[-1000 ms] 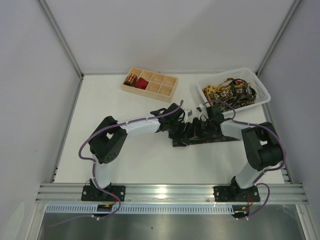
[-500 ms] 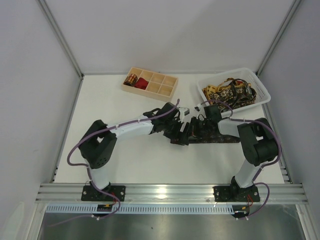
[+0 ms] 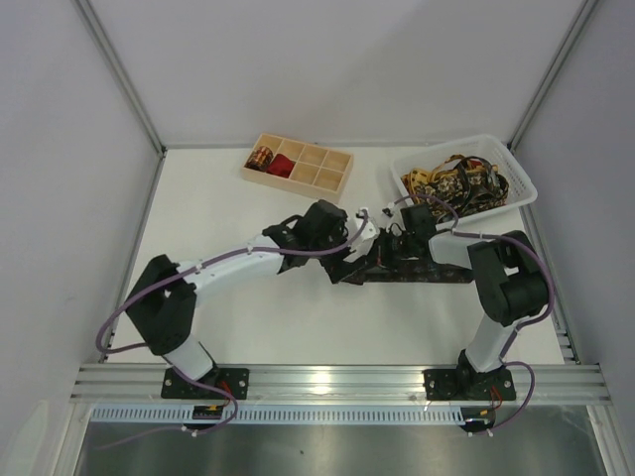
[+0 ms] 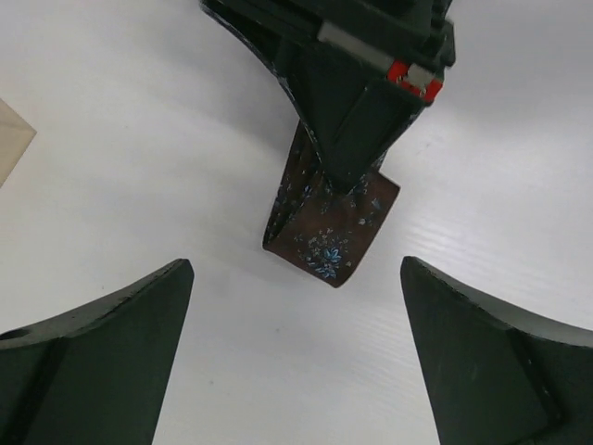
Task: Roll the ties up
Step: Roll the tie
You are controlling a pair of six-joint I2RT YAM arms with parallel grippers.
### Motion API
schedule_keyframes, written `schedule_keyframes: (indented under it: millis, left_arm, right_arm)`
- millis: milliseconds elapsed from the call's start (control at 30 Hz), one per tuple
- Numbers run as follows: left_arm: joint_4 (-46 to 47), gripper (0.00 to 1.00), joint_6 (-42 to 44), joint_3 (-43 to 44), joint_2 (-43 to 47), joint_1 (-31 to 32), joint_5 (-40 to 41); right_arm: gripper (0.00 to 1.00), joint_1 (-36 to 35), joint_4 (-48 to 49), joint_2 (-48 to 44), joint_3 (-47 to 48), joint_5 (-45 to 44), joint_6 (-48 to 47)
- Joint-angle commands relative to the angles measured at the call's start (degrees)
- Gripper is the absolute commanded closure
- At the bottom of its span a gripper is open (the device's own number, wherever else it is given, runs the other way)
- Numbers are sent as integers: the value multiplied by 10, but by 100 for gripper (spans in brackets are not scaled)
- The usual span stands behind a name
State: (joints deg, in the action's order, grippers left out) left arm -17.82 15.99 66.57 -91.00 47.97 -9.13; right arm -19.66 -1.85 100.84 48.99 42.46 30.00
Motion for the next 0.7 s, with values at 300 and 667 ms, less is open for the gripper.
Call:
schedule_keyframes:
  millis: [300, 667]
  left_arm:
    - [6, 0, 240, 29, -117, 28, 28]
    - [-81, 0, 258, 131, -227, 23, -25]
  right_arm:
    - [100, -7, -2, 18, 29, -10, -5]
    - [100, -6, -19, 14, 39, -7, -12]
